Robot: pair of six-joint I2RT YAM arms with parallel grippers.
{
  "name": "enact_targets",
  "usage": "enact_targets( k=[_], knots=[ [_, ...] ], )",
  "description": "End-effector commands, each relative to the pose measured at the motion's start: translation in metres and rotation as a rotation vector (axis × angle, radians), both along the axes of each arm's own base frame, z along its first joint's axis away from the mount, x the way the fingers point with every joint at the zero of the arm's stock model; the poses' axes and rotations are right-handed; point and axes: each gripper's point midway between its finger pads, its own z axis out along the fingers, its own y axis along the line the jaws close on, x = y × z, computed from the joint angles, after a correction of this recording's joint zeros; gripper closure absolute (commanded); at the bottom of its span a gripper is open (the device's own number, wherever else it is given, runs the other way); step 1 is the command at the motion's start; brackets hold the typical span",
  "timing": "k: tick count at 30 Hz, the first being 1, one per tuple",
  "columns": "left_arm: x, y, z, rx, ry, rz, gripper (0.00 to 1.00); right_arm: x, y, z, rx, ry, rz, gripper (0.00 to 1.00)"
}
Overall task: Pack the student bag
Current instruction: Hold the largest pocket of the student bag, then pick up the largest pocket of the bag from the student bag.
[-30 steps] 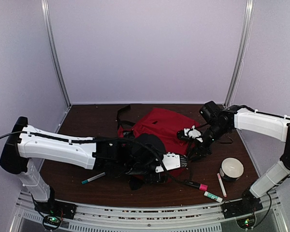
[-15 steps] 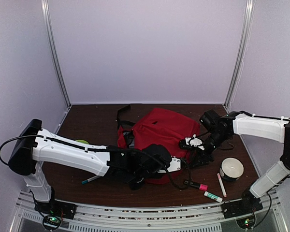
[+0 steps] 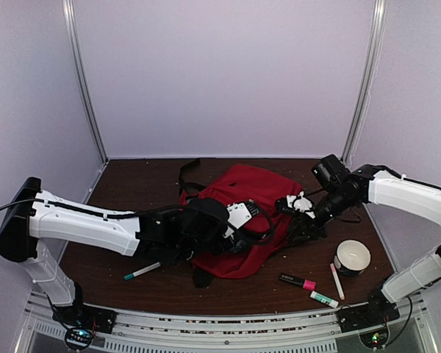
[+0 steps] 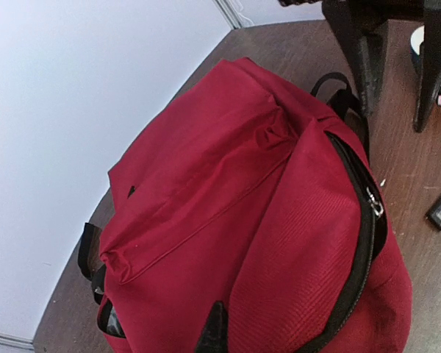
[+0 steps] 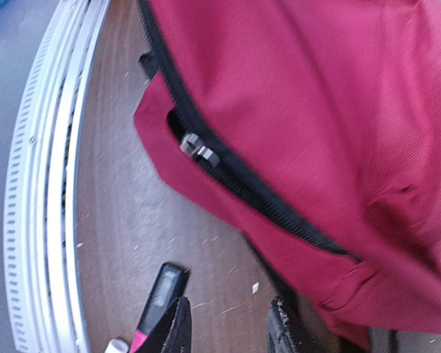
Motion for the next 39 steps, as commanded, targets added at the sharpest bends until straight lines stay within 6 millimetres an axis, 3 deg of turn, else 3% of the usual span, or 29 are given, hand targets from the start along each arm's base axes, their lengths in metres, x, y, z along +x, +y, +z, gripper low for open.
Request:
enact_targets(
  k=[1, 7, 15, 22, 28, 31, 39],
  knots=[
    [-0.004, -0.008, 0.006, -0.183, 0.087, 0.01, 1.0, 0.023, 0.022, 0.023, 0.064, -0.127, -0.008, 0.61],
    [0.002, 0.0, 0.002, -0.301, 0.164, 0.044, 1.0, 0.027, 0.045, 0.03, 0.081, -0.212, 0.032, 0.59],
    [0.008, 0.008, -0.002, -0.353, 0.192, 0.074, 1.0, 0.009, 0.045, 0.0, -0.032, -0.21, 0.155, 0.56],
    [0.014, 0.014, -0.003, -0.367, 0.203, 0.102, 1.0, -0.014, 0.038, -0.023, -0.078, -0.202, 0.183, 0.76],
    [0.018, 0.017, -0.004, -0.375, 0.206, 0.117, 1.0, -0.03, 0.03, -0.039, -0.127, -0.206, 0.18, 0.81],
    [0.017, 0.015, -0.005, -0.374, 0.21, 0.104, 1.0, -0.028, 0.03, -0.037, -0.121, -0.197, 0.15, 0.82],
    [0.008, 0.005, -0.002, -0.401, 0.241, 0.035, 1.0, -0.004, 0.041, -0.01, -0.006, -0.022, 0.039, 0.78]
  ],
)
